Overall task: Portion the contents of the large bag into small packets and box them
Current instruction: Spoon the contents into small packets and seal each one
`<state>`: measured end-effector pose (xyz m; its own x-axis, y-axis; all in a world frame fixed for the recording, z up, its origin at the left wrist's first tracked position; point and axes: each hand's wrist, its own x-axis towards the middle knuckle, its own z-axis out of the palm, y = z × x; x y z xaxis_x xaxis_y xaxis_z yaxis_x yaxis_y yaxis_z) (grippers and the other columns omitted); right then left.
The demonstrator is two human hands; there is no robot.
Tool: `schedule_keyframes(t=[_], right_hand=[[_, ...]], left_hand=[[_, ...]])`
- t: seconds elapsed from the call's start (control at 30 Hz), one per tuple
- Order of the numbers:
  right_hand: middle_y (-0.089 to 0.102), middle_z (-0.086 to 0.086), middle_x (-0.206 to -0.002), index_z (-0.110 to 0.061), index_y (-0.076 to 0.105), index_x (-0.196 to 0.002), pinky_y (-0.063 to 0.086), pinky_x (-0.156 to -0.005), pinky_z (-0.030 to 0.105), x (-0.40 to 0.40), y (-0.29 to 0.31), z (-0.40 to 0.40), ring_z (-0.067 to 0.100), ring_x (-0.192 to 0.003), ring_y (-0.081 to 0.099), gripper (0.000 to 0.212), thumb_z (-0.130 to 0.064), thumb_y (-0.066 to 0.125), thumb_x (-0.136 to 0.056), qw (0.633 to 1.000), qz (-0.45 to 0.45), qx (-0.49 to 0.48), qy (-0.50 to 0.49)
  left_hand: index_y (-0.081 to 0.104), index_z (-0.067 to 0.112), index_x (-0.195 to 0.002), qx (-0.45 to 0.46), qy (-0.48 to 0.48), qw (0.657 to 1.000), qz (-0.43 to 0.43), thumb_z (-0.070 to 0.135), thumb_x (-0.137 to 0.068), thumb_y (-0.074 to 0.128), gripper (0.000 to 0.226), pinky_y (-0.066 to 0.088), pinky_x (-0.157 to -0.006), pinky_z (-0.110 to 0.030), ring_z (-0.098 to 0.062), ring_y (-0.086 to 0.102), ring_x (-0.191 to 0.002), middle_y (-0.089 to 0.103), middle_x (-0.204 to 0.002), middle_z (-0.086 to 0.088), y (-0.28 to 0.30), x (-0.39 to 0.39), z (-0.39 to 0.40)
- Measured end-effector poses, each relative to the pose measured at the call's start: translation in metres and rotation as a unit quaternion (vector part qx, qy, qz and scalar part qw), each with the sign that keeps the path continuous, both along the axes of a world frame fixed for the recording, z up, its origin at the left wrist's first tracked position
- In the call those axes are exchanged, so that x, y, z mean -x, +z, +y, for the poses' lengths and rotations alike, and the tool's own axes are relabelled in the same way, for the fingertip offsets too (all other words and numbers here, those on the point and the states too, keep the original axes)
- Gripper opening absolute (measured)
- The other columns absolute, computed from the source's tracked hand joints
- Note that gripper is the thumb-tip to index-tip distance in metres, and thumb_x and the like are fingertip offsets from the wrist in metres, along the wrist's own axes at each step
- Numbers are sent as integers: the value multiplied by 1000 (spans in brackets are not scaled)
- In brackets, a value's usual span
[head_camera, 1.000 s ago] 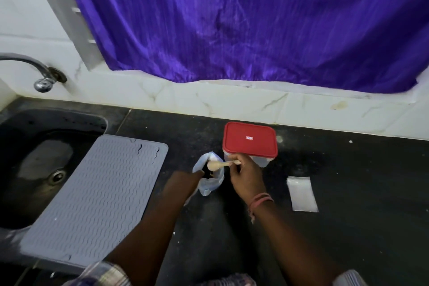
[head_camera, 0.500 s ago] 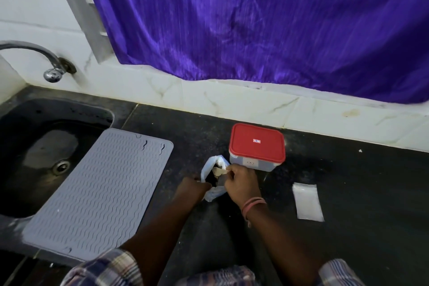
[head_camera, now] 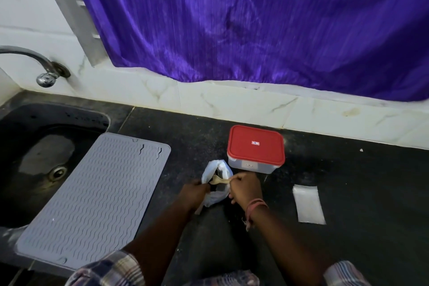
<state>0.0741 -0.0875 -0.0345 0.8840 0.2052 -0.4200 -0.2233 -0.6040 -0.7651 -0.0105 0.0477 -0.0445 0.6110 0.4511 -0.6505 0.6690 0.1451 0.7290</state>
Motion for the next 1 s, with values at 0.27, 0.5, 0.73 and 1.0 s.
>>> schedule_keyframes(t=[0.27,0.5,0.73,1.0], right_hand=[[62,-2,-71,-17,62,-73,43,-64,27,3,10,1,17,-73,61,11,-20,59,-83,938,-230,178,188],[68,15,-57,-3,68,-64,58,-57,38,5,-6,-1,30,-53,68,23,-8,50,-78,997,60,-2,-54],[60,13,-51,5,68,-71,44,-44,30,-8,-11,-13,22,-38,52,29,-4,49,-90,979,126,-84,-135],[58,13,-58,1,70,-85,42,-42,28,-8,-8,-24,22,-45,51,21,1,50,-91,971,140,-125,-150]], left_hand=[[64,-2,-125,7,56,997,46,15,-90,65,39,55,-73,-31,-26,68,-94,70,-107,-17,-1,-6,-1],[67,-3,-116,38,70,995,53,19,-83,79,41,49,-59,-27,-21,67,-79,71,-93,-13,3,-5,-4],[67,-2,-114,10,41,998,37,17,-94,68,28,54,-97,-41,-34,66,-108,68,-117,-23,6,-4,8],[53,-12,-134,-12,25,1000,-5,9,-101,44,40,54,-81,-39,-13,55,-73,56,-138,-30,16,1,21]])
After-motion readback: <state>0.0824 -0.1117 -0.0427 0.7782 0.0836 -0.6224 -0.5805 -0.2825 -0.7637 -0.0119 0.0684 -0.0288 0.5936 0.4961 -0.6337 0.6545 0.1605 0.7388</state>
